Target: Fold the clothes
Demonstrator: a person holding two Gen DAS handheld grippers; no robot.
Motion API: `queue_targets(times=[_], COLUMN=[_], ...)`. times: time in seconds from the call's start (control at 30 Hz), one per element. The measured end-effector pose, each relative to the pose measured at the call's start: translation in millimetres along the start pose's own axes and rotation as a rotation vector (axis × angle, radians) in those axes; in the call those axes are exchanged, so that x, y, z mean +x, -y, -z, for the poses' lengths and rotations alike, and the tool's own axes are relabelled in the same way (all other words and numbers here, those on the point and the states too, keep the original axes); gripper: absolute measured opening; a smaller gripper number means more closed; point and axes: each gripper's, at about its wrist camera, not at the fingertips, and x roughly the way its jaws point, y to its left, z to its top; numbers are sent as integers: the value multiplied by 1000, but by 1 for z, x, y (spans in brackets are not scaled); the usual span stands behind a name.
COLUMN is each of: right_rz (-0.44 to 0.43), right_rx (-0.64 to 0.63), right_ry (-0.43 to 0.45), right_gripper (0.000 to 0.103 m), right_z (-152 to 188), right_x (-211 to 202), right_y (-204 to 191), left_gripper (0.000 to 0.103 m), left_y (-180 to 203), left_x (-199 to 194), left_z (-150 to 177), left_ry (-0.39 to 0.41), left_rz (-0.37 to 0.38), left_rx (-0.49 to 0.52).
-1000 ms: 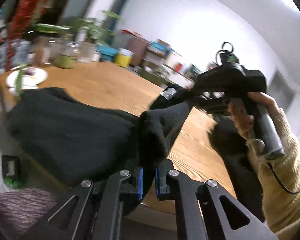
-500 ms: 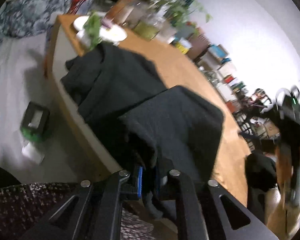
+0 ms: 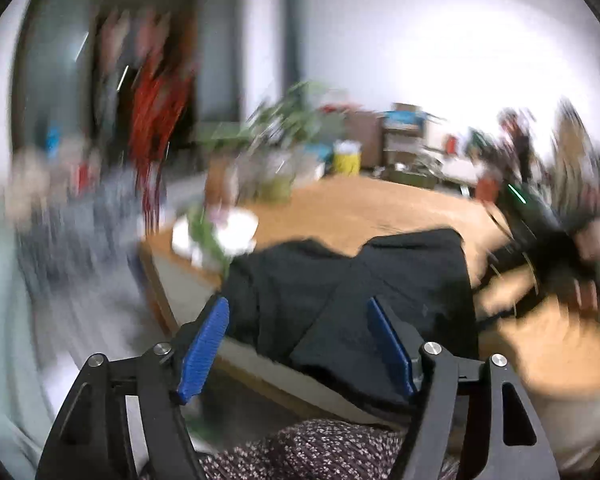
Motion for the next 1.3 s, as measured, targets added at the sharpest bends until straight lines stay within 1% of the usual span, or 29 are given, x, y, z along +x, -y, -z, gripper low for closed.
queue_targets(times=[0.03,0.07,0.1,0.13,0.2,0.23,0.27,0.3,0.37,0.4,0.5,0.6,0.7,0.73,0.77,0.8,0.83,0.93,0.97,1.0,1.03,1.07,1.1,1.17,1.23,1.3], right_rz=[5,1,-6,-13,-28,-35,-55,-60,-62,-68,-96,-121,-122,-124,-127,-108,-80,4,32,45,53,30,-4,-111,-148,-131], right_rx=[3,-5,-17,-29,-53,-65,-80,-92,-106,-109,-117,-119,-147,-152,-156,-166,-178,-214,-212,-183,-146,-95,-39,43,76,91], right_ry=[12,21,29,38,54,62,76,85,92,91,76,63,61,60,60,74,94,153,170,166,155,137,115,101,143,180], right_gripper=[51,32,28,23,21,20,20,20,20,20,20,20,20,20,20,20,23,70,79,82,83,83,83,81,82,83], right_z=[-2,-2,-1,0,1,2,3,3,3,2,-2,-6,-5,-5,-5,-4,-2,4,5,3,0,-3,-7,-17,-26,-39], right_x=[1,-1,-4,-8,-15,-18,-25,-29,-33,-34,-33,-30,-36,-36,-36,-40,-44,-57,-60,-59,-57,-53,-48,-40,-41,-41], right_y=[-3,-8,-14,-19,-30,-36,-43,-49,-58,-62,-73,-79,-80,-81,-81,-81,-80,-79,-75,-67,-58,-47,-37,-22,-18,-18], left_gripper=[73,73,73,73,73,73,73,73,73,73,73,73,72,58,27,25,23,21,21,21,21,21,20,20,20,20], left_y=[19,40,58,71,98,109,117,125,137,142,149,143,119,110,101,93,85,74,74,74,75,75,75,74,79,85], left_x=[-1,0,1,0,-2,-2,-1,1,8,12,35,65,89,94,99,104,107,109,109,109,109,109,108,108,102,95], left_z=[4,8,12,16,24,27,28,28,25,23,16,19,20,18,16,14,12,9,8,8,8,8,8,10,8,8], left_ry=[16,24,28,29,30,26,22,20,17,8,-52,-133,-190,-203,-222,-241,-256,-272,-274,-276,-277,-277,-276,-268,-257,-242], left_rz=[-6,-10,-3,13,44,58,59,34,-47,-76,-124,-230,-261,-250,-231,-212,-195,-158,-152,-146,-141,-136,-133,-135,-137,-128], left_rx=[105,212,289,340,443,476,486,488,487,478,426,439,405,372,333,295,261,210,210,209,208,210,211,211,221,235])
